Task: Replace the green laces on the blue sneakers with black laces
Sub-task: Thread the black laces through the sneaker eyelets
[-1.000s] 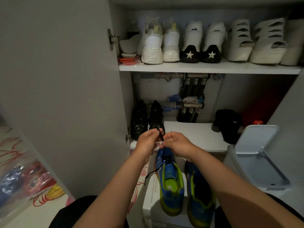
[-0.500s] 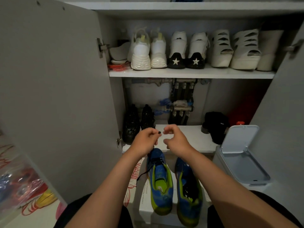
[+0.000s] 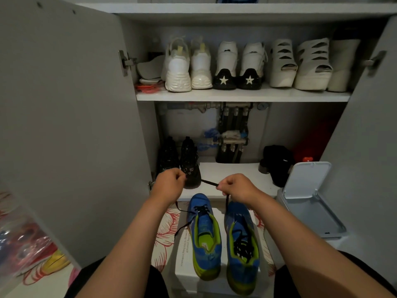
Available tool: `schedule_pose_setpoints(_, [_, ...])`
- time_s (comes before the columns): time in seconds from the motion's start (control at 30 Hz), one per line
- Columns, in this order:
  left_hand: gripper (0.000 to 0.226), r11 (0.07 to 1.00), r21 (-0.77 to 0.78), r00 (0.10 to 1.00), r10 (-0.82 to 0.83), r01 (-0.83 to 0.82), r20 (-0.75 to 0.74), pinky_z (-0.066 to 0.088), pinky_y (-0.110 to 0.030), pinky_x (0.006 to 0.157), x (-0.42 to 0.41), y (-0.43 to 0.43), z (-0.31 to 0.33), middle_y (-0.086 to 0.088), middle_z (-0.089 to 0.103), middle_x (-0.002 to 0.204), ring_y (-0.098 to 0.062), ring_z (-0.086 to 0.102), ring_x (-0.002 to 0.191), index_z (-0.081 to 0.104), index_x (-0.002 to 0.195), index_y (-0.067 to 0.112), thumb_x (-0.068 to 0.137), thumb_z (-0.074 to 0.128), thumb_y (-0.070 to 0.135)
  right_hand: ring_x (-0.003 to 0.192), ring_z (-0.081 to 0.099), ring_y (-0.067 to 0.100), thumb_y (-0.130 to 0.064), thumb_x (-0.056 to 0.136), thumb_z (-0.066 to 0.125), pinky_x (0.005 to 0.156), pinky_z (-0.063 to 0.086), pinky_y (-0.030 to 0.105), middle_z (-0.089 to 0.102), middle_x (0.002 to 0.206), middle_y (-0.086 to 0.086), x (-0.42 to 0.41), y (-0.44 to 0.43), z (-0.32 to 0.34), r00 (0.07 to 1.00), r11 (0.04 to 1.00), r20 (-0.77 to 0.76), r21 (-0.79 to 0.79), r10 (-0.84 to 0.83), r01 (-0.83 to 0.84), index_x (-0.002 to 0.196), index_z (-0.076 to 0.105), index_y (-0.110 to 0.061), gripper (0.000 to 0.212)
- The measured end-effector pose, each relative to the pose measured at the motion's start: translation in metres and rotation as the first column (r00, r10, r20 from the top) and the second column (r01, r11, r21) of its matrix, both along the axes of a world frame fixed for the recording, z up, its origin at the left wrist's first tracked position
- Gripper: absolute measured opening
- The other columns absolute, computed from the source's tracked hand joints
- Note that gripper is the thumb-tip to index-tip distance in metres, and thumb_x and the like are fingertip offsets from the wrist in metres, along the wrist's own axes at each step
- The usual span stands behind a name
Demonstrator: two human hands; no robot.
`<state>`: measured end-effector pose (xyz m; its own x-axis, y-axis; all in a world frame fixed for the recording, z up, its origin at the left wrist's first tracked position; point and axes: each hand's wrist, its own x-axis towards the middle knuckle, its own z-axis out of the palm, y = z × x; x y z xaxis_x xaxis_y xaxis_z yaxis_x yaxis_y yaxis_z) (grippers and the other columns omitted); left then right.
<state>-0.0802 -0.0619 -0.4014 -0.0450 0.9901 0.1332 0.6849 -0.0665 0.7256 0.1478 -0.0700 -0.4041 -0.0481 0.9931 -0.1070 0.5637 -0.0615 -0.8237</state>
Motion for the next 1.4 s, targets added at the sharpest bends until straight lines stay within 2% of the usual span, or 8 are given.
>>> schedule_pose_setpoints(0.13, [0.020, 0.987, -0.039, 0.988, 0.154, -0.155, -0.018, 0.036, -0.025, 0.056, -0.011, 0.006, -0.007, -0.001, 0.064, 0.080, -0.021, 0.059, 0.076, 0.065, 0.082, 0.014, 0.096, 0.052, 0.017, 0.089, 0.067, 0.022, -0.014, 0.086, 0.070, 0.084, 0.055, 0.033, 0.073, 0.091, 0.009, 0.015, 0.003, -0.009, 0.949, 0.993, 0.316, -0.111, 0.002, 0.035, 0.090, 0.076, -0.003, 0.014])
schedule_pose_setpoints(0.33, [0.022, 0.929, -0.255, 0.940, 0.193, -0.267, -0.281, 0.041, -0.029, 0.071, -0.017, 0.011, -0.011, -0.017, 0.067, 0.110, -0.033, 0.063, 0.100, 0.067, 0.106, 0.003, 0.095, 0.051, 0.013, 0.096, 0.064, 0.024, -0.034, 0.092, 0.066, 0.078, 0.049, 0.029, 0.069, 0.101, 0.007, 0.006, -0.001, -0.009, 0.852, 0.994, 0.523, -0.098, 0.004, 0.056, 0.097, 0.073, -0.011, 0.025])
schedule_pose_setpoints(0.53, [0.051, 0.951, -0.239, 0.950, -0.246, 0.198, -0.194, 0.034, -0.030, 0.111, 0.008, -0.002, -0.018, -0.004, 0.046, 0.150, -0.022, 0.043, 0.137, 0.041, 0.149, 0.018, 0.100, 0.053, 0.026, 0.067, 0.059, 0.008, -0.034, 0.094, 0.064, 0.067, 0.048, 0.026, 0.066, 0.070, -0.006, -0.021, -0.005, -0.013, 0.927, 0.972, 0.293, -0.080, 0.233, -0.219, 0.072, 0.067, -0.024, 0.024])
schedule_pose_setpoints(0.63, [0.030, 0.909, -0.196, 0.918, -0.389, 0.368, -0.082, 0.045, -0.021, 0.090, 0.025, -0.005, -0.022, 0.005, 0.067, 0.123, -0.012, 0.059, 0.113, 0.065, 0.126, 0.027, 0.098, 0.055, 0.029, 0.061, 0.055, 0.001, -0.029, 0.093, 0.065, 0.065, 0.045, 0.024, 0.062, 0.064, -0.009, -0.031, -0.002, -0.015, 0.937, 0.970, 0.257, -0.002, 0.236, -0.244, 0.065, 0.063, -0.028, 0.028])
schedule_pose_setpoints(0.73, [0.026, 0.921, -0.205, 0.926, -0.358, 0.330, -0.118, 0.038, -0.021, 0.058, 0.025, -0.004, -0.025, 0.005, 0.066, 0.074, -0.013, 0.061, 0.073, 0.073, 0.080, 0.024, 0.096, 0.056, 0.036, 0.061, 0.058, 0.003, -0.034, 0.090, 0.068, 0.067, 0.049, 0.028, 0.066, 0.061, -0.006, -0.032, 0.000, -0.017, 0.944, 0.979, 0.271, 0.023, 0.189, -0.203, 0.060, 0.064, -0.026, 0.031])
schedule_pose_setpoints(0.87, [0.024, 0.947, -0.245, 0.961, -0.244, 0.207, -0.132, 0.043, -0.026, 0.060, 0.016, -0.001, -0.023, -0.004, 0.070, 0.082, -0.018, 0.062, 0.075, 0.074, 0.075, 0.019, 0.092, 0.061, 0.029, 0.074, 0.067, 0.011, -0.034, 0.090, 0.069, 0.078, 0.052, 0.032, 0.072, 0.068, -0.001, -0.030, 0.002, -0.020, 0.953, 0.986, 0.257, -0.012, 0.161, -0.163, 0.058, 0.066, -0.022, 0.034])
schedule_pose_setpoints(1.27, [0.051, 0.923, -0.289, 0.949, -0.297, 0.256, -0.108, 0.036, -0.019, 0.093, 0.017, -0.003, -0.037, -0.005, 0.059, 0.135, -0.018, 0.056, 0.121, 0.046, 0.146, 0.017, 0.097, 0.058, 0.023, 0.080, 0.068, 0.009, -0.026, 0.085, 0.076, 0.082, 0.055, 0.033, 0.074, 0.075, -0.006, -0.029, 0.005, -0.041, 0.948, 0.982, 0.256, -0.033, 0.188, -0.186, 0.070, 0.077, -0.022, 0.016])
schedule_pose_setpoints(1.4, [0.027, 0.916, -0.199, 0.936, -0.352, 0.347, 0.011, 0.046, -0.022, 0.082, 0.036, -0.002, -0.045, 0.001, 0.072, 0.109, -0.010, 0.064, 0.098, 0.070, 0.120, 0.020, 0.094, 0.061, 0.023, 0.084, 0.068, 0.016, -0.019, 0.089, 0.073, 0.083, 0.056, 0.035, 0.074, 0.086, 0.005, -0.033, 0.007, -0.043, 0.949, 0.976, 0.237, 0.022, 0.207, -0.218, 0.085, 0.079, -0.013, 0.010])
